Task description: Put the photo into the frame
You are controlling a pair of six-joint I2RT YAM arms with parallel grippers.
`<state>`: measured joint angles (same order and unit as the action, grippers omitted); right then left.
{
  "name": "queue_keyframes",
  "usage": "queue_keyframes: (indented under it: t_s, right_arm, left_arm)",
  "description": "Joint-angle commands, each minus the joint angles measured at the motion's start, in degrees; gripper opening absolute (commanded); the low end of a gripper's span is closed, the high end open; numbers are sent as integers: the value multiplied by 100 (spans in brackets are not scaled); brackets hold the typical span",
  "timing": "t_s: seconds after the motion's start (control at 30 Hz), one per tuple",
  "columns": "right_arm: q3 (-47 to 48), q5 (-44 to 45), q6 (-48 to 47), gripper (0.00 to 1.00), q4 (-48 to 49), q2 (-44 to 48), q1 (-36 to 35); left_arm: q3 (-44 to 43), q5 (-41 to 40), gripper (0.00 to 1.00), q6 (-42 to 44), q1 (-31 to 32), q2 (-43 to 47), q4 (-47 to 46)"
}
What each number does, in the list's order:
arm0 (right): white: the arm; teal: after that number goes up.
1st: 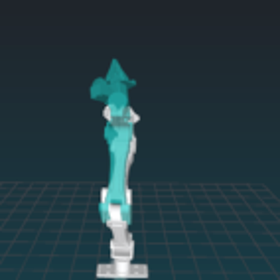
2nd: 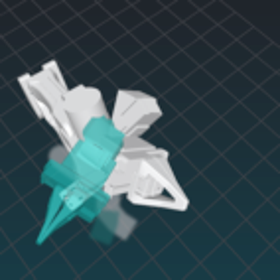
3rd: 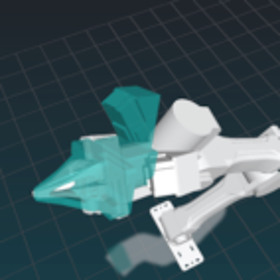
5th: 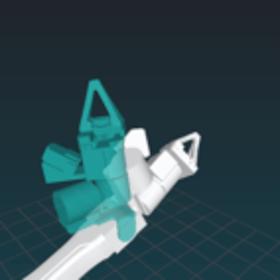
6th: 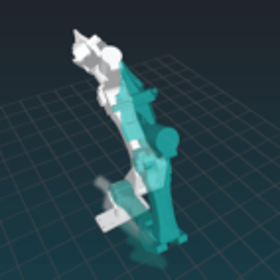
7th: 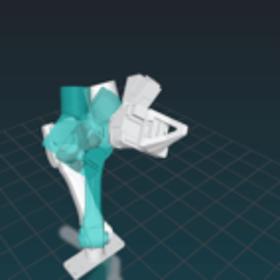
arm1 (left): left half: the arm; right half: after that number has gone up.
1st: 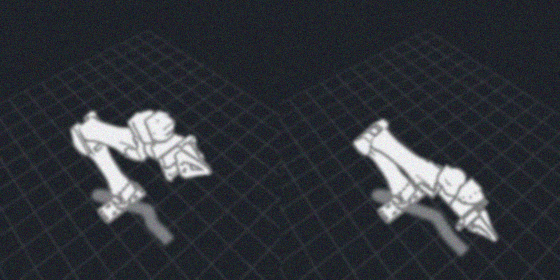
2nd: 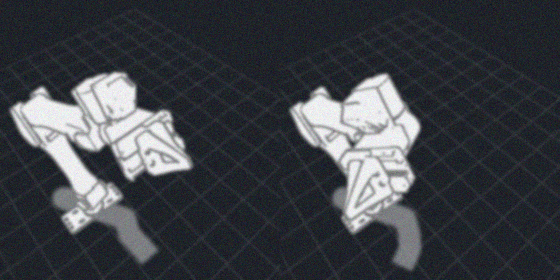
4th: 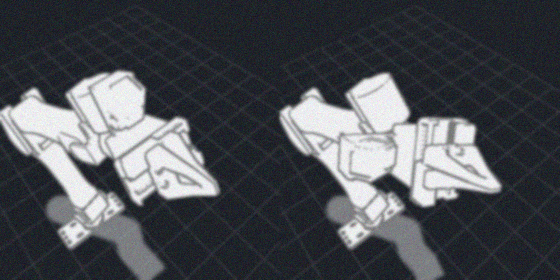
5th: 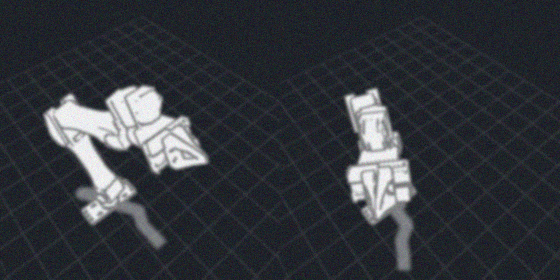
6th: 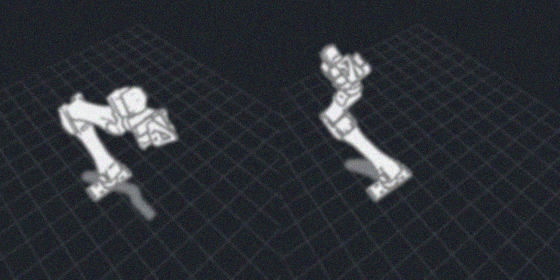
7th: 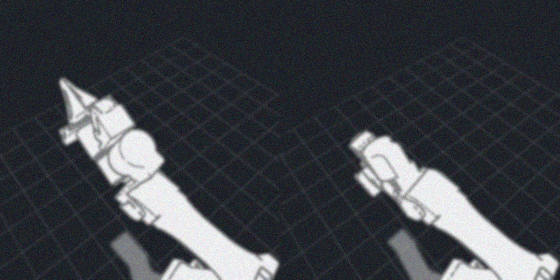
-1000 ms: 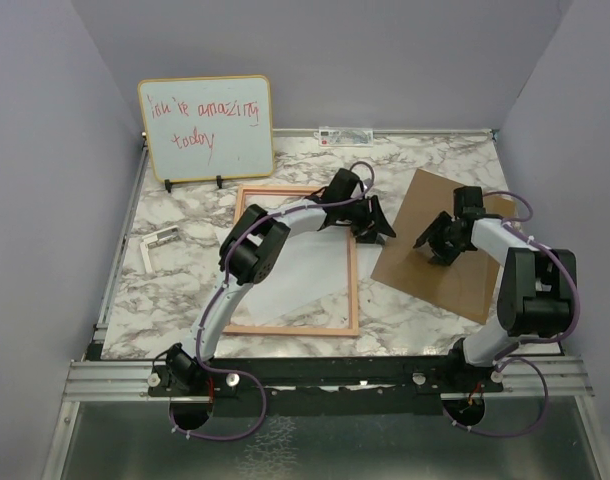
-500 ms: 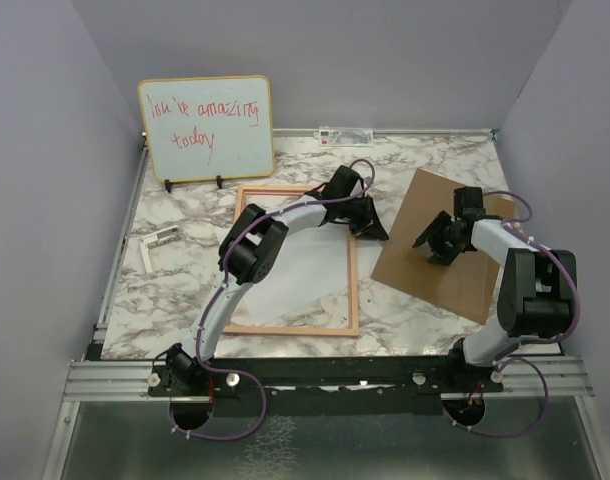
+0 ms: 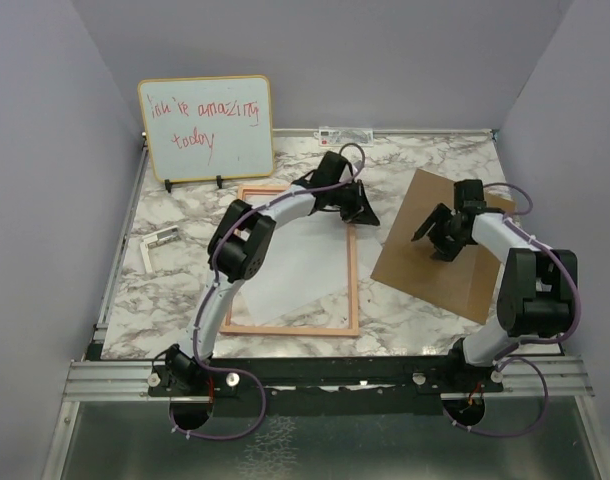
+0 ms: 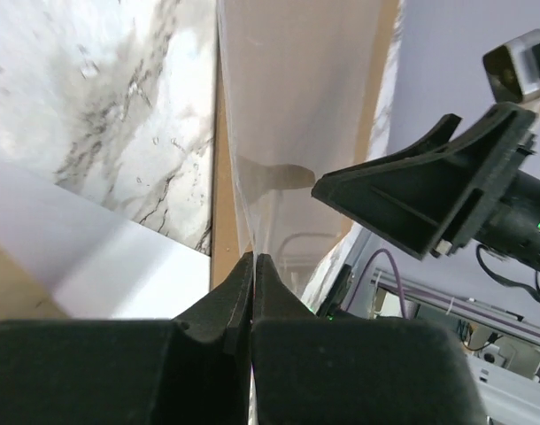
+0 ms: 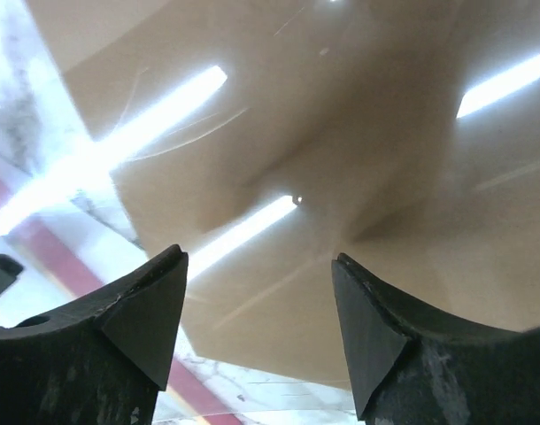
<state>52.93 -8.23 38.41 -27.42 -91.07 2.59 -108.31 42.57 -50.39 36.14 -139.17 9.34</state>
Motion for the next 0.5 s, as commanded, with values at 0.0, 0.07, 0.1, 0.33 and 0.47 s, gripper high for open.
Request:
queue_keyframes:
  t_s: [0.0,0.07,0.1,0.33,0.47]
  right_arm:
    - [648,-89,-174,73,-449,280,12]
    - [910,-106,-208,77,-527,414,11]
    - [1029,-124,-225,79,-542,494,10]
    - [1350,-507,-179,96,-210,909,6]
    - [845,-660,340,100,534,1277,11]
  left_arm:
    - [-67,368,0,325,-394,712,-50]
    - [-67,477,0,427,-515,888,10]
    - [-61,525,0,501,-580,971,58]
    - [157,746,0,792,-1106,1678,313]
    - [275,788,0,682,-1353,2074,234]
